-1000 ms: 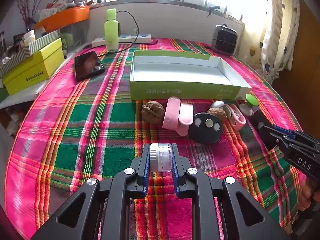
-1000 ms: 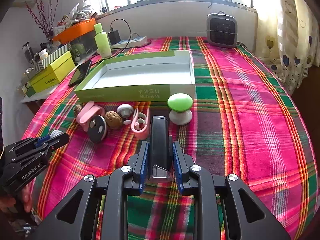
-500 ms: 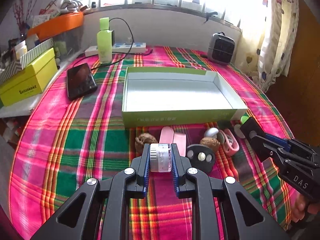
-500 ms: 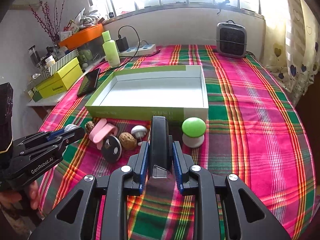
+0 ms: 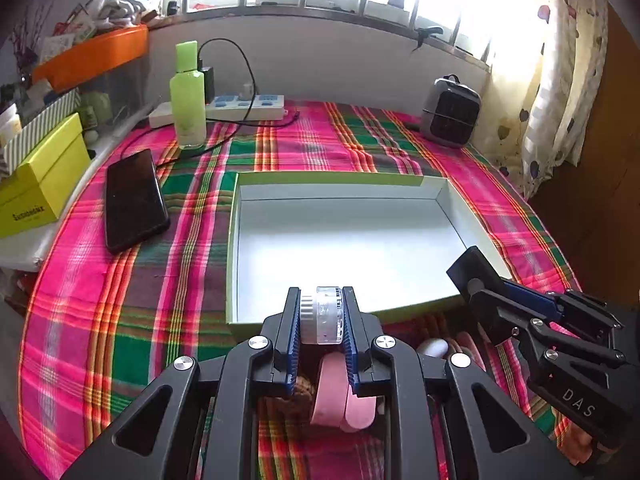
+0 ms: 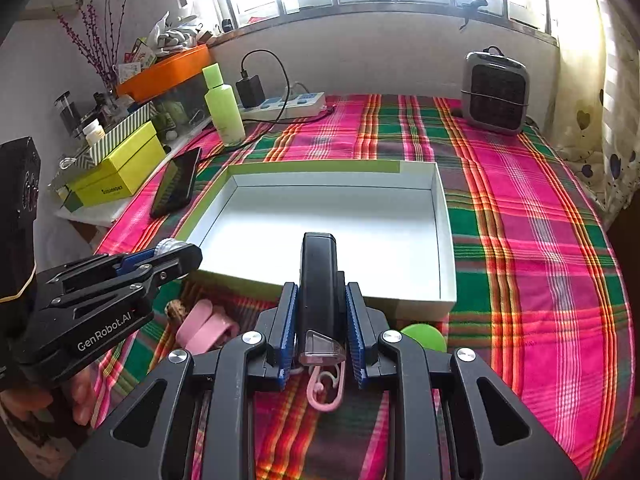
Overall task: Organize objects
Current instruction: 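Carry the jar and black device into the green-rimmed white box with both tools, then open both tools to release the jar and black device inside the box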
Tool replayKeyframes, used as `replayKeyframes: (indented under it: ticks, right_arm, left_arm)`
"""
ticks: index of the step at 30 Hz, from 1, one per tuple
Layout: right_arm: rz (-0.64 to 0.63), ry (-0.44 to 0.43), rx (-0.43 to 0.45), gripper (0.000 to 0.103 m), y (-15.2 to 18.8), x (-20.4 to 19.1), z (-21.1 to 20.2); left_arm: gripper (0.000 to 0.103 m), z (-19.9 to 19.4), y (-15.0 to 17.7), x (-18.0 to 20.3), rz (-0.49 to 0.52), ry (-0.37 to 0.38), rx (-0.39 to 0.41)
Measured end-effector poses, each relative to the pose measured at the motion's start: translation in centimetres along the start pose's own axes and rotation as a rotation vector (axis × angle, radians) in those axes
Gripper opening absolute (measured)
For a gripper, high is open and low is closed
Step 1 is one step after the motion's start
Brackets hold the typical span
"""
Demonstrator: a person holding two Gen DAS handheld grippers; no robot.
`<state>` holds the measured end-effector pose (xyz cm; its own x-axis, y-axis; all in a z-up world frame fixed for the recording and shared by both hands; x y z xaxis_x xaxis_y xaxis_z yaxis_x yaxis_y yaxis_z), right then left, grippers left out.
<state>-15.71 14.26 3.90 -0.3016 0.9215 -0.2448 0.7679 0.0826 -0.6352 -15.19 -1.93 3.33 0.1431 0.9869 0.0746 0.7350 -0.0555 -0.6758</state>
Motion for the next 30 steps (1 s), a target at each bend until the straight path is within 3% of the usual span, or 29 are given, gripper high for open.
replayKeyframes:
  ticks: [16, 30]
  right_arm:
    - [0.022, 0.032, -0.041, 0.025, -4.4, 0.4, 5.6]
    - [0.018, 0.047, -0.083, 0.024, -5.9, 0.7, 9.1]
  left_arm:
    - [0.017, 6.3, -4.4, -1.5, -0.018, -0.013, -0.058]
    - [0.017, 10.1, -5.6, -2.5, -0.015, -0.039, -0.114]
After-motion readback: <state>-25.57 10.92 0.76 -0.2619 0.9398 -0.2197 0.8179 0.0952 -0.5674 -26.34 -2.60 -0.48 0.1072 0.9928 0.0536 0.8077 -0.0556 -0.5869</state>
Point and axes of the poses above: each gripper's, at about its wrist camera, not at the fingertips, and z roughly the way its jaws point, x to its right, y to its underside, the point moved 3 cm from there along z, roughly the way its jaws point, and after that the axes turned 7 degrees about z, right-handed, at the moved point
